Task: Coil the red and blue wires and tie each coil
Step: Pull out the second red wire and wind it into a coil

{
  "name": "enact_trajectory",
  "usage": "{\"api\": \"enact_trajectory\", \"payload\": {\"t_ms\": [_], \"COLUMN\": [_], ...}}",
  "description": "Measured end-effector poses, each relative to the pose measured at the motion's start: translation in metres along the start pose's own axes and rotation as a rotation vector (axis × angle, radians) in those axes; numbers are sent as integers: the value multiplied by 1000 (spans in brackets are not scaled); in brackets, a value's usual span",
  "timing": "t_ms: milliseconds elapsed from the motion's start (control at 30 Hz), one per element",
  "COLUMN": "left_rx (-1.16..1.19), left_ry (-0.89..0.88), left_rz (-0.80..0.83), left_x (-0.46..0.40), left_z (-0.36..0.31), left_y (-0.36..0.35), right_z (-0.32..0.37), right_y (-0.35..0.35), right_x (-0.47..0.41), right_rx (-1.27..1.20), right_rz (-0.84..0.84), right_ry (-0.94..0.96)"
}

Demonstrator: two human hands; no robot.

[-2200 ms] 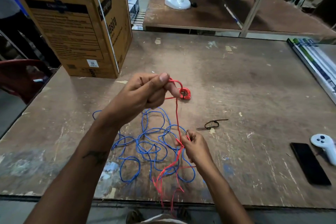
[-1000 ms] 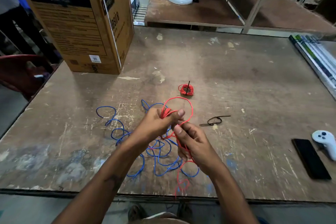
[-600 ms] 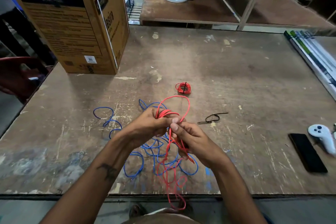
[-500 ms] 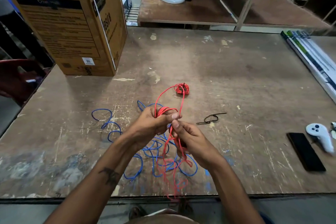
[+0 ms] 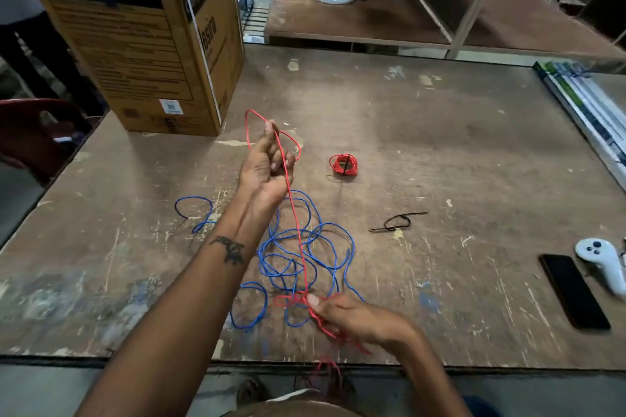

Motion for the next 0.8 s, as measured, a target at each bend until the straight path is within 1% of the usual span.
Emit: {"api": "enact_trajectory", "payload": {"t_ms": [33, 100, 133, 167, 200, 233, 267, 300, 367, 433, 500, 567, 633, 700, 800], "left_rx": [26, 31, 9, -29, -76, -123, -166, -202, -246, -272, -295, -311, -349, -454, -651], "left_ry": [12, 13, -6, -45, -99, -158, -211, -254, -311, -354, -383, -403, -414, -391, -351], "left_rz": [16, 32, 35, 37, 41, 47, 54, 62, 71, 38, -35, -131, -219, -242, -148], "left_x": [1, 6, 10, 14, 18, 22, 25, 28, 29, 25, 16, 4, -7, -9, 8], "left_z": [1, 6, 8, 11, 13, 15, 18, 20, 25, 25, 22, 17, 14, 16, 23], "left_y": [-1, -3, -4, -4, -4, -3, -1, 1, 9, 15, 21, 28, 38, 49, 65], "right_z": [3, 9, 12, 15, 18, 22, 26, 29, 35, 37, 36, 37, 38, 35, 38], "right_y": [9, 22, 25, 25, 24, 22, 21, 21, 17, 14, 12, 11, 8, 6, 7], "right_x": [-1, -4, -7, -7, -9, -11, -12, -13, -13, -13, -11, -11, -11, -14, -21], "right_rx": [117, 349, 372, 270, 69, -148, -338, -421, -430, -430, -578, -766, -856, -798, -732], "right_rz": [-48, -224, -336, -428, -475, -489, -467, -435, -361, -259, -182, -108, -49, -134, -355], "right_ry": [58, 181, 215, 220, 211, 187, 171, 171, 223, 254, 239, 184, 157, 165, 185]}}
Point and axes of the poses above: each hand's wrist, its own x-axis away from the middle knuckle, its own y-axis out of the back of the hand, z = x × y, the point moved 1 cm from there along -x, towards the middle knuckle, and after that the axes turned 11 degrees about -z, right-handed, at the moved point
